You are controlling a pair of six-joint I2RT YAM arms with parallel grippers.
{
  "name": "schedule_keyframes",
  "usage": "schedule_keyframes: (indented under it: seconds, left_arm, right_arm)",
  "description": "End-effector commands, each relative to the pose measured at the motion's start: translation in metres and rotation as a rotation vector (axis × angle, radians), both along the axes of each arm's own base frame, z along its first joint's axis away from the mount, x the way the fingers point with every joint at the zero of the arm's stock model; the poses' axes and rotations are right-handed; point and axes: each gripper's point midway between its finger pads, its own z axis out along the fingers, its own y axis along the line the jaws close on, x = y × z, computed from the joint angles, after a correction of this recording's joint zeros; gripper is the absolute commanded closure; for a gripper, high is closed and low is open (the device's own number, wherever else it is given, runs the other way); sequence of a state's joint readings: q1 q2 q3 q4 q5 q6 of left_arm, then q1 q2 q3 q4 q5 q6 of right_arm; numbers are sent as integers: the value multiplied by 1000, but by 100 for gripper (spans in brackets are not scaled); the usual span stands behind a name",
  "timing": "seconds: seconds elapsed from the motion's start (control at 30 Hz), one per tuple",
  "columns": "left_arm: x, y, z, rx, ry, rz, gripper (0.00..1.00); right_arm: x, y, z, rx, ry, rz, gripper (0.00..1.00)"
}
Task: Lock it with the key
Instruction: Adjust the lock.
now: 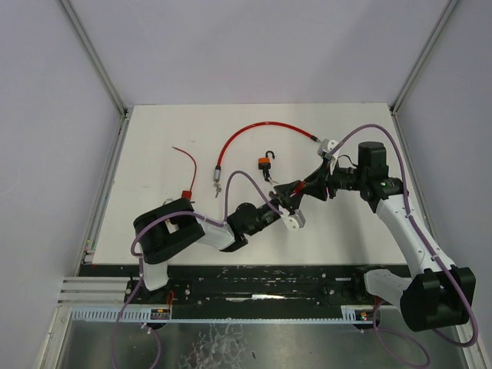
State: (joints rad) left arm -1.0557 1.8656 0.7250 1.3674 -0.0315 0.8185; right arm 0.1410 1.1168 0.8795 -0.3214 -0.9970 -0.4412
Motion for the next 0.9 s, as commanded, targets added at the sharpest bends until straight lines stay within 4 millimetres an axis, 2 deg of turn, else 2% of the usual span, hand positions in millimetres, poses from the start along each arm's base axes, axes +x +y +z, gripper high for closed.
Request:
schedule_keyframes:
  seconds: [0.0, 0.13, 0.2, 0.33, 0.43, 0.5, 0.57, 0.67, 0.87]
  left_arm:
    - [2, -2, 12, -28, -27, 34, 66]
    - [2, -1, 14, -37, -24, 48, 69]
    - [3, 0, 15, -40, -24, 54, 75]
    - [3, 1, 15, -42, -22, 57, 97]
    - [1, 1, 17, -47, -26, 51, 100]
    - [0, 2, 17, -47, -28, 44, 100]
    - [-4, 1, 17, -45, -28, 24, 100]
    - [-6, 0, 17, -44, -16, 3, 100]
    - [-8, 5, 22, -88, 70, -96, 100]
  right_arm:
    - [6, 4, 13, 37, -39, 16, 93]
    - [5, 5, 12, 40, -36, 19, 93]
    - [4, 5, 11, 48, -26, 21, 93]
    - [3, 6, 11, 53, -13, 27, 92]
    - [2, 6, 11, 54, -12, 30, 89]
    - [1, 7, 12, 57, -8, 34, 82]
    - [-2, 7, 13, 55, -6, 38, 63]
    - [-4, 4, 18, 41, -33, 40, 45]
    - [-8, -6, 30, 32, -91, 35, 27]
